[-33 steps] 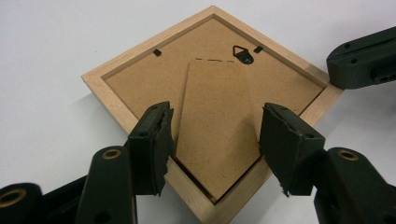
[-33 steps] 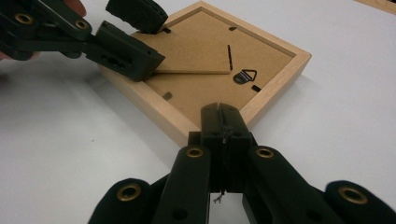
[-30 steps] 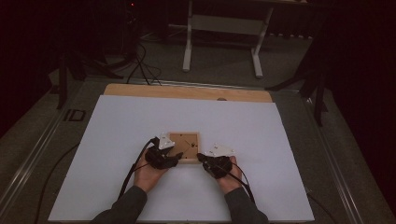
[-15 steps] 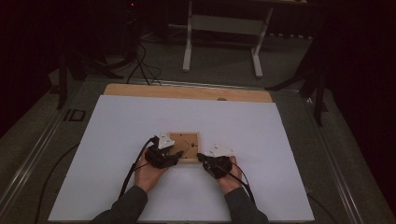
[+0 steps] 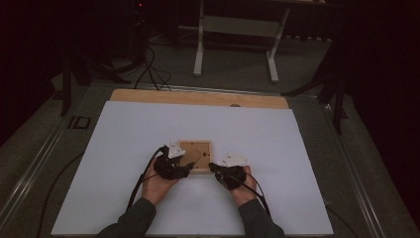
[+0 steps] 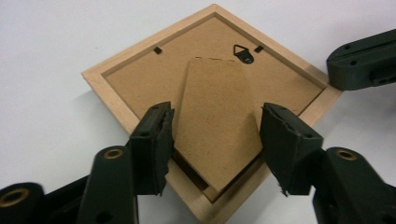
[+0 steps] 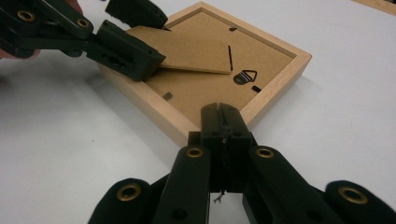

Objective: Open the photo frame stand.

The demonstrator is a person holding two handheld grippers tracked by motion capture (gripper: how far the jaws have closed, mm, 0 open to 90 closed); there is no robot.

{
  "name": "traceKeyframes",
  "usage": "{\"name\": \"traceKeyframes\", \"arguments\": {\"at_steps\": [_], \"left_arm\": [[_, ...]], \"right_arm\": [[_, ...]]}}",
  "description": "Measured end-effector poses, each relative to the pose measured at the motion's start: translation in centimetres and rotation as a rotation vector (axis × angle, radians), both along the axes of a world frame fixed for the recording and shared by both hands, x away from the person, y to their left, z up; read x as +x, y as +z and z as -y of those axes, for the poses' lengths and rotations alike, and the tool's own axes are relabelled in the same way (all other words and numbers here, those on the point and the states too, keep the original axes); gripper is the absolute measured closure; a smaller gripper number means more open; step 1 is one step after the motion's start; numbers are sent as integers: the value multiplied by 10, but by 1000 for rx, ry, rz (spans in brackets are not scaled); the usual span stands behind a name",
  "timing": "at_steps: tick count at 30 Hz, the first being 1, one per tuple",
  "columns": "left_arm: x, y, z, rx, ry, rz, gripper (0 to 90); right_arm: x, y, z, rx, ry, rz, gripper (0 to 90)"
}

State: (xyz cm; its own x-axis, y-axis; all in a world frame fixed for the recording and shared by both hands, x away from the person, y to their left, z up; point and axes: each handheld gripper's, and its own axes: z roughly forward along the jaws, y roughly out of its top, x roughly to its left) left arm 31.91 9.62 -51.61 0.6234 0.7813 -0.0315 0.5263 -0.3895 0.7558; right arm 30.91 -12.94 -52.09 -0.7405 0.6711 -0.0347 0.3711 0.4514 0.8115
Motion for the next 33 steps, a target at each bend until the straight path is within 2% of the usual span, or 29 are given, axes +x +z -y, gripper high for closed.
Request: {"name": "traceKeyframes", "arguments": {"at_steps": [3, 4, 11, 16, 18, 19, 20, 21, 22, 23, 30, 33], "left_arm": [[0, 0, 0, 5, 2, 0, 493], [1, 0, -2, -16, 5, -13, 495], [3, 5, -2, -36, 18, -39, 500], [4, 14, -1, -48, 29, -32, 501], [5, 18, 0, -74, 34, -30, 500], [5, 18, 0, -74, 34, -30, 500], [7, 21, -1, -107, 39, -31, 500], [7, 21, -1, -107, 39, -31, 498], [9, 23, -2, -136, 41, -39, 495], [10, 24, -2, -146, 42, -46, 492], [11, 24, -2, -154, 39, -69, 458], [12, 23, -3, -166, 41, -92, 450]], "right_arm": [[0, 0, 0, 0, 1, 0, 897], [0, 0, 0, 1, 0, 0, 897], [0, 0, 0, 2, -1, 0, 897], [0, 0, 0, 3, -1, -1, 897], [0, 0, 0, 3, 0, -1, 898], [0, 0, 0, 2, -1, -2, 897], [0, 0, 0, 2, 0, 0, 898], [0, 0, 0, 3, -1, -1, 897], [0, 0, 0, 3, 1, -1, 897], [0, 0, 0, 3, 0, -2, 897], [0, 0, 0, 1, 1, 2, 897], [0, 0, 0, 2, 0, 1, 897]]}}
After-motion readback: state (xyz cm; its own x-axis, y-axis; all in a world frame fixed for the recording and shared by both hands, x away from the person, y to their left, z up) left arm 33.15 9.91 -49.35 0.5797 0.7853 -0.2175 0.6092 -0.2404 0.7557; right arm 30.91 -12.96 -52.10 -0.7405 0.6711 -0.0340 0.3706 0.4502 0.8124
